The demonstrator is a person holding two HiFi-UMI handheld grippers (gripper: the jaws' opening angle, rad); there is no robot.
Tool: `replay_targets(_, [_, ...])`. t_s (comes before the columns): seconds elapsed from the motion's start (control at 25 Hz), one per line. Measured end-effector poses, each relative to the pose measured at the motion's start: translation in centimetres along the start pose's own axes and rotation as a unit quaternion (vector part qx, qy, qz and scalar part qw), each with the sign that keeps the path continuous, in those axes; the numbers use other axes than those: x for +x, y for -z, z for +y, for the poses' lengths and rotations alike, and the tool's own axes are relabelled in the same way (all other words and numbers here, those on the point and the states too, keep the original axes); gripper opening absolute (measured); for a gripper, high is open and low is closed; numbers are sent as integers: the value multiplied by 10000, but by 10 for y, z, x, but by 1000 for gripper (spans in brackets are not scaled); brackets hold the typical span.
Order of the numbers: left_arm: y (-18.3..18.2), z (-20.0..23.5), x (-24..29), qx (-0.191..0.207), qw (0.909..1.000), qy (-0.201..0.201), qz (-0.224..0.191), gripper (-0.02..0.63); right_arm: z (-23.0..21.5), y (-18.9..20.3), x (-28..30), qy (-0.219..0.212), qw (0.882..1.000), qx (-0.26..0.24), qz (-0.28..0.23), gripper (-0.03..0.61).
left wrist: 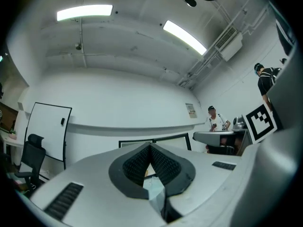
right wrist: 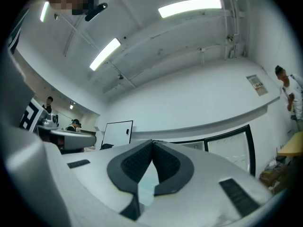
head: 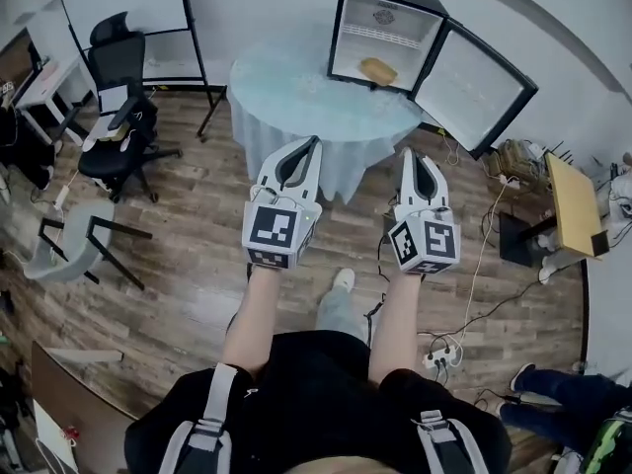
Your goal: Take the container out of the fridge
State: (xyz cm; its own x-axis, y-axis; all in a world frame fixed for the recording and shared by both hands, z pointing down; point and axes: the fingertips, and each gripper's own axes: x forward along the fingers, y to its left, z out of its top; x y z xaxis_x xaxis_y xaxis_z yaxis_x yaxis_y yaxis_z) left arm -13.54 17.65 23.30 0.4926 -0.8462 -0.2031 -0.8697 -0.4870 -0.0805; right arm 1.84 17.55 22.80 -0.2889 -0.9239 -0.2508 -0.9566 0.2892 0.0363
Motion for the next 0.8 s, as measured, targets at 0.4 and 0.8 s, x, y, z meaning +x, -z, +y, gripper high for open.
replay_targets(0.4, [92,6,102,-360,9971,-338,583,0,-63,88,77,-379,9973,498,372,3])
replay_targets(0.8, [98,-12,260,-418,9971,-56,626,0,-163,93,178,-486,9969,492,375,2])
